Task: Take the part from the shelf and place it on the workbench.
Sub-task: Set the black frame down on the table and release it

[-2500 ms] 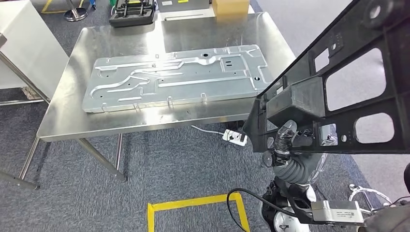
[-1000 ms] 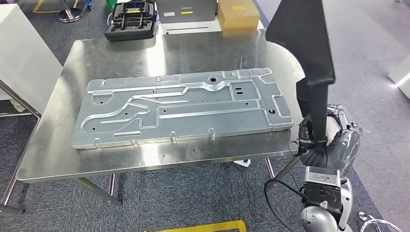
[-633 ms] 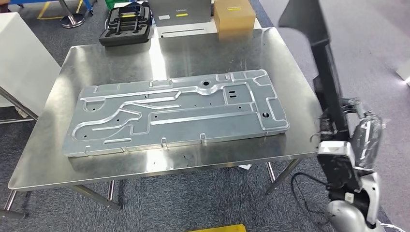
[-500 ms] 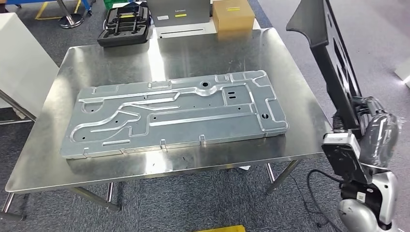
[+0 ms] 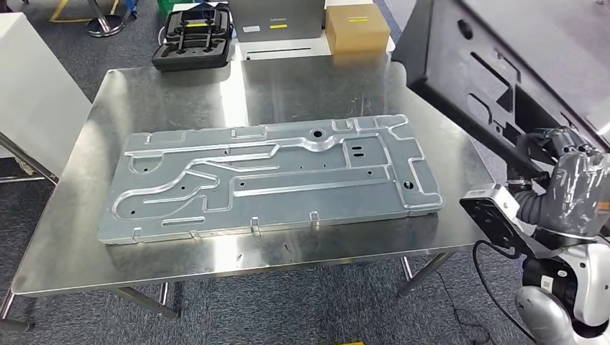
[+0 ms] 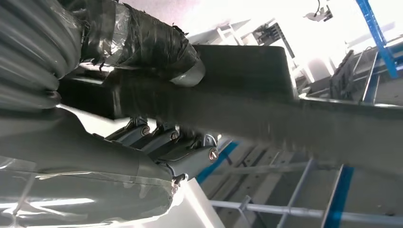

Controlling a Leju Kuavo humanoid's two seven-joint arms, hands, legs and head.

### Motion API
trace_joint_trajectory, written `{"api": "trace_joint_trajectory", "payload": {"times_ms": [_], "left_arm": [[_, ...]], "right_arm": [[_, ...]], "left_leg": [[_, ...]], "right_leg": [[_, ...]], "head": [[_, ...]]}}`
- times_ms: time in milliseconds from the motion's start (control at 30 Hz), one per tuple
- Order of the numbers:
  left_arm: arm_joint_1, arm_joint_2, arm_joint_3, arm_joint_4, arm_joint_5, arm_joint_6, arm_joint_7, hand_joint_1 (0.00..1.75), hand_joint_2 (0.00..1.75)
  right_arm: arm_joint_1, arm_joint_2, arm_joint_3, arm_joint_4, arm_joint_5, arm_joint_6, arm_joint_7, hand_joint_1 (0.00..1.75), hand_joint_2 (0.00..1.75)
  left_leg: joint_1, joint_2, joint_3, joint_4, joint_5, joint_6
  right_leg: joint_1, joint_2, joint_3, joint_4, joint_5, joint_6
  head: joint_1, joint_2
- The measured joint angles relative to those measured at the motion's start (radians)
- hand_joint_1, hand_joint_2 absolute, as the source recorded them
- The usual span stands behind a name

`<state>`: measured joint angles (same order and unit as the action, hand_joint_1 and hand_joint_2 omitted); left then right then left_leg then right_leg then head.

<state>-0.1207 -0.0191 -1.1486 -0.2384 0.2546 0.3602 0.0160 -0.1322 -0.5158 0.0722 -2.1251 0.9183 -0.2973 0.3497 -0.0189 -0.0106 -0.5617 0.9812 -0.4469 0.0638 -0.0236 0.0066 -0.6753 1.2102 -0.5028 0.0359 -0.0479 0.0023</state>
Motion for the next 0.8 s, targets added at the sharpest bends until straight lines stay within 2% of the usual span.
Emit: {"api": "trace_joint_trajectory", "payload": {"times_ms": [67,100,200,267,300,367,400,433,467,500,567,600,667,733,800], "left_arm": [[-0.002,0.000,-0.002,0.000,-0.006,-0.001,0.000,0.00,1.75],[-0.004,0.000,-0.003,0.000,-0.009,-0.002,0.000,0.00,1.75],[-0.007,0.001,-0.013,0.000,-0.016,-0.006,0.000,0.00,1.75],[-0.007,0.001,-0.018,0.000,-0.018,-0.008,0.001,0.00,1.75],[-0.007,0.002,-0.019,0.000,-0.019,-0.010,0.001,0.00,1.75],[-0.008,0.002,-0.024,0.000,-0.022,-0.012,0.001,0.00,1.75],[-0.007,0.002,-0.028,0.000,-0.024,-0.013,0.001,0.00,1.75],[-0.005,0.002,-0.031,0.000,-0.027,-0.014,0.002,0.00,1.75],[-0.004,0.002,-0.033,0.000,-0.031,-0.015,0.002,0.00,1.75],[-0.004,0.002,-0.034,0.000,-0.033,-0.015,0.003,0.00,1.75],[-0.007,0.002,-0.035,0.000,-0.039,-0.013,0.003,0.00,1.75],[-0.008,0.002,-0.037,0.000,-0.045,-0.009,0.002,0.00,1.75],[-0.010,0.003,-0.043,0.000,-0.063,0.004,-0.004,0.00,1.75],[-0.013,0.004,-0.049,-0.001,-0.076,0.014,-0.007,0.00,1.75],[-0.021,0.004,-0.052,-0.003,-0.084,0.021,-0.006,0.00,1.75]], "right_arm": [[-0.033,-0.004,0.020,0.000,0.023,0.038,0.002,1.75,1.75],[-0.048,-0.006,0.034,-0.001,0.035,0.058,0.004,1.75,1.75],[-0.092,-0.008,0.092,0.000,0.063,0.105,0.012,1.75,1.75],[-0.126,-0.008,0.135,0.003,0.073,0.123,0.017,1.75,1.75],[-0.139,-0.008,0.153,0.003,0.077,0.130,0.018,1.75,1.75],[-0.160,-0.008,0.179,0.005,0.083,0.143,0.018,1.75,1.75],[-0.171,-0.008,0.194,0.007,0.091,0.157,0.017,1.75,1.75],[-0.184,-0.008,0.213,0.010,0.100,0.175,0.017,1.75,1.75],[-0.200,-0.008,0.235,0.013,0.111,0.195,0.016,1.75,1.75],[-0.216,-0.008,0.260,0.017,0.121,0.213,0.016,1.75,1.75],[-0.244,-0.006,0.305,0.024,0.136,0.236,0.009,1.75,1.75],[-0.257,-0.006,0.325,0.027,0.141,0.248,-0.005,1.75,1.75],[-0.290,-0.005,0.367,0.033,0.146,0.281,-0.049,1.75,1.75],[-0.324,-0.005,0.421,0.037,0.148,0.309,-0.085,1.75,1.75],[-0.345,-0.004,0.470,0.039,0.146,0.324,-0.102,1.75,1.75]], "left_leg": [[0.000,-0.002,-0.001,0.019,-0.016,-0.009],[-0.001,-0.003,-0.004,0.026,-0.022,-0.015],[-0.002,-0.004,-0.018,0.033,-0.027,-0.025],[0.000,-0.002,-0.033,0.066,-0.049,-0.034],[0.002,-0.001,-0.054,0.108,-0.071,-0.040],[0.007,0.001,-0.123,0.235,-0.122,-0.048],[0.010,0.002,-0.156,0.288,-0.136,-0.049],[0.011,0.002,-0.176,0.313,-0.132,-0.048],[0.011,0.002,-0.176,0.299,-0.109,-0.046],[0.011,0.003,-0.159,0.251,-0.072,-0.042],[0.007,0.003,-0.103,0.118,-0.005,-0.031],[0.004,0.003,-0.082,0.072,0.010,-0.027],[-0.002,0.002,-0.068,0.043,0.011,-0.024],[0.000,0.002,-0.059,0.030,0.015,-0.018],[0.006,0.002,-0.043,0.012,0.019,-0.011]], "right_leg": [[0.000,0.001,0.048,-0.119,0.055,0.001],[0.001,0.001,0.062,-0.155,0.065,-0.003],[0.003,0.003,0.064,-0.171,0.061,-0.022],[0.002,0.003,0.065,-0.173,0.061,-0.032],[0.001,0.001,0.067,-0.174,0.061,-0.036],[0.004,-0.005,0.069,-0.175,0.057,-0.042],[0.006,-0.007,0.070,-0.175,0.055,-0.045],[0.008,-0.007,0.071,-0.174,0.054,-0.047],[0.009,-0.006,0.073,-0.174,0.052,-0.048],[0.010,-0.005,0.076,-0.174,0.050,-0.049],[0.013,-0.003,0.082,-0.174,0.045,-0.046],[0.013,-0.003,0.083,-0.174,0.043,-0.043],[0.013,-0.003,0.083,-0.174,0.040,-0.034],[0.011,-0.003,0.087,-0.176,0.035,-0.024],[0.011,-0.003,0.071,-0.130,0.005,-0.017]], "head": [[0.000,0.000],[-0.001,0.000],[-0.002,0.000],[-0.005,0.000],[-0.006,0.000],[-0.009,0.000],[-0.009,0.000],[-0.009,0.000],[-0.009,0.000],[-0.009,0.000],[-0.009,0.000],[-0.009,0.000],[-0.008,0.000],[-0.008,0.000],[-0.006,0.000]]}}
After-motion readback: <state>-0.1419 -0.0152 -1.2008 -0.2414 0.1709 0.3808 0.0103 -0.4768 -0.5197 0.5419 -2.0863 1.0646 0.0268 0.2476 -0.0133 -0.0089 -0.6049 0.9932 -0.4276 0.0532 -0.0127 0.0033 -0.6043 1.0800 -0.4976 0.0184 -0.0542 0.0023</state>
